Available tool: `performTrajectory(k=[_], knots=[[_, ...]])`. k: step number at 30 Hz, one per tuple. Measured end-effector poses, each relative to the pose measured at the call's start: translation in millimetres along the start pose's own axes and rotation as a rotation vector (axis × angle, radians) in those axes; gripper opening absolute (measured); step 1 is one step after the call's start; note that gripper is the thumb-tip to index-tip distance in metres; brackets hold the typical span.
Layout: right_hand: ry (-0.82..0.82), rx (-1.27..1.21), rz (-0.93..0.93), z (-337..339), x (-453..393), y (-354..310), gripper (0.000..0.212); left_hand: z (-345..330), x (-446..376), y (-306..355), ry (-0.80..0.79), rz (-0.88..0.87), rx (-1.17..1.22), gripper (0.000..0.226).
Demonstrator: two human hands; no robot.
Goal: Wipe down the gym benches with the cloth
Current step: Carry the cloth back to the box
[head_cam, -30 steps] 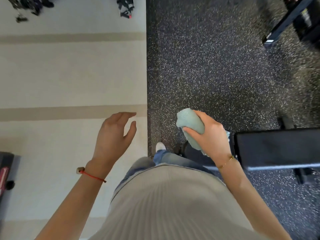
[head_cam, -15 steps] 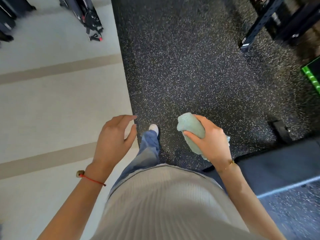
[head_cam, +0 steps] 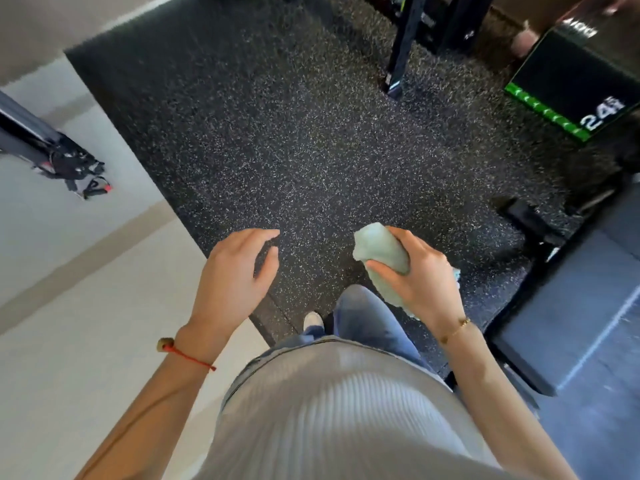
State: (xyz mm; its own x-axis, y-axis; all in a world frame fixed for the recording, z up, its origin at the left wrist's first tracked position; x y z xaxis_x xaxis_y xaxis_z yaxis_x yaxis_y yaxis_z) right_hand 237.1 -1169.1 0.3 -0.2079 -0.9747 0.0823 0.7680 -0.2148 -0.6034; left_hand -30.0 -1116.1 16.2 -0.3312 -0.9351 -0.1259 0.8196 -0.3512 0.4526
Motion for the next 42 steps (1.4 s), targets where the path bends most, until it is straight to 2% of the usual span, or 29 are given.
performTrajectory(k=[9, 22, 32, 42], knots=[[0.152, -0.047, -0.226, 28.5, -103.8, 36.8, 0.052, -44.1, -174.2, 19.2, -0.168, -0.218, 0.031, 0.029], [0.315, 0.011, -0.298, 151.2, -317.8, 148.1, 0.051, -122.6, -453.9, 131.4, -0.18, -0.415, 0.055, 0.028], [0.374, -0.005, -0.406, 203.8, -434.8, 222.7, 0.049, -184.6, -613.9, 187.5, -0.249, -0.494, 0.077, 0.027], [0.412, -0.009, -0.483, 275.4, -601.3, 296.7, 0.049, -256.9, -815.5, 262.1, -0.304, -0.569, 0.09, 0.028]])
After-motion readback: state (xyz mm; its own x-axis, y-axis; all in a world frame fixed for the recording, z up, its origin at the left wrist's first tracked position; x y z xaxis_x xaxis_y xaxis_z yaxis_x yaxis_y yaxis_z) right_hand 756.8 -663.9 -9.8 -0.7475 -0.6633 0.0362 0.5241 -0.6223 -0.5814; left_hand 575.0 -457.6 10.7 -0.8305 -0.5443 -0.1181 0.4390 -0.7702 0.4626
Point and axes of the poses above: each hand's wrist, its own x-axis away from the middle knuckle, its own z-axis out of the back of the hand, y = z × x, the point moved 4 cm from there along -x, towards the middle knuckle, and after that the axes turned 1 degree about -z, right-handed, at the moved point
